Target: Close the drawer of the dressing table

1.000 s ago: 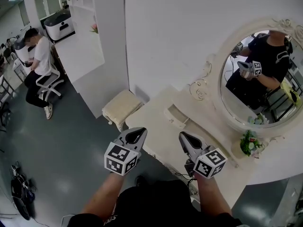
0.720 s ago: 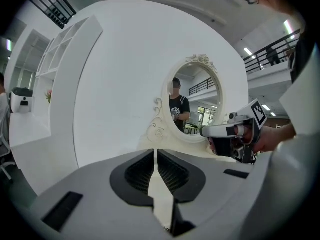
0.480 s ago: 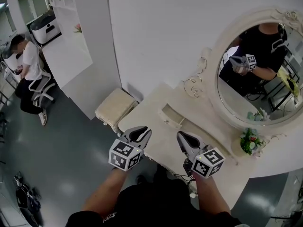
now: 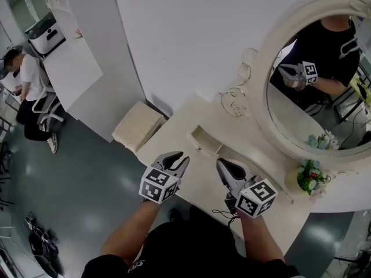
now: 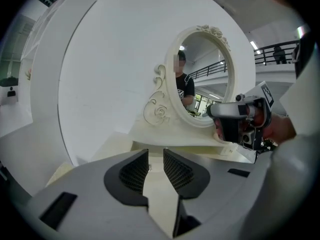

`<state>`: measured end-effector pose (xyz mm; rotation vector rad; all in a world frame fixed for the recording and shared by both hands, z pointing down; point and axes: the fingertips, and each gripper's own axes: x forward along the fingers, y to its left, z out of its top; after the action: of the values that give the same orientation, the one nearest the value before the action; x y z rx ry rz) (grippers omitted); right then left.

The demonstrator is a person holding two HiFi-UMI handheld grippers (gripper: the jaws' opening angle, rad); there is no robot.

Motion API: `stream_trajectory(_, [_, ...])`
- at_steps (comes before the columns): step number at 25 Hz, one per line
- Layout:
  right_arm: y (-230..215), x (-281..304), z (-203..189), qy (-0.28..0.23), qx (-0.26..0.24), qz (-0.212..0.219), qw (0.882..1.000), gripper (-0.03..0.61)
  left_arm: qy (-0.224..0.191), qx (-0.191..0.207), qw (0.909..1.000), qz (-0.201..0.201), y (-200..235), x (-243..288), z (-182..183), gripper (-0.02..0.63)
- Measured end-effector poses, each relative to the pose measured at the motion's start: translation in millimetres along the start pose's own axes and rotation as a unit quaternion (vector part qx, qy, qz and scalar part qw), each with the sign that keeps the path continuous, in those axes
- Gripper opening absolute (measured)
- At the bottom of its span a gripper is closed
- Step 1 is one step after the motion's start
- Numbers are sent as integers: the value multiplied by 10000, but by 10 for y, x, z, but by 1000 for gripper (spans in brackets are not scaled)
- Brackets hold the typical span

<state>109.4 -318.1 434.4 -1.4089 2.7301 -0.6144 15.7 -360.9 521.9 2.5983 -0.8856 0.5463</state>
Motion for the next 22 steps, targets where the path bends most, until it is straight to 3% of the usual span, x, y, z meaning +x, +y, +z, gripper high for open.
stream_trajectory(9, [-273,26,-137,127,264,17,9996,11,487,-15,9988,42,69,539,-267,88])
stream_trajectory(14, [-356,60,-262,322,70,-48,9994,11,762,-33,9971,76,146,760,-459,95])
stream_trajectory(22, [-419,143,-405,483,170,51,9987,11,1100,28,9939,-32,178,1035,-669,107])
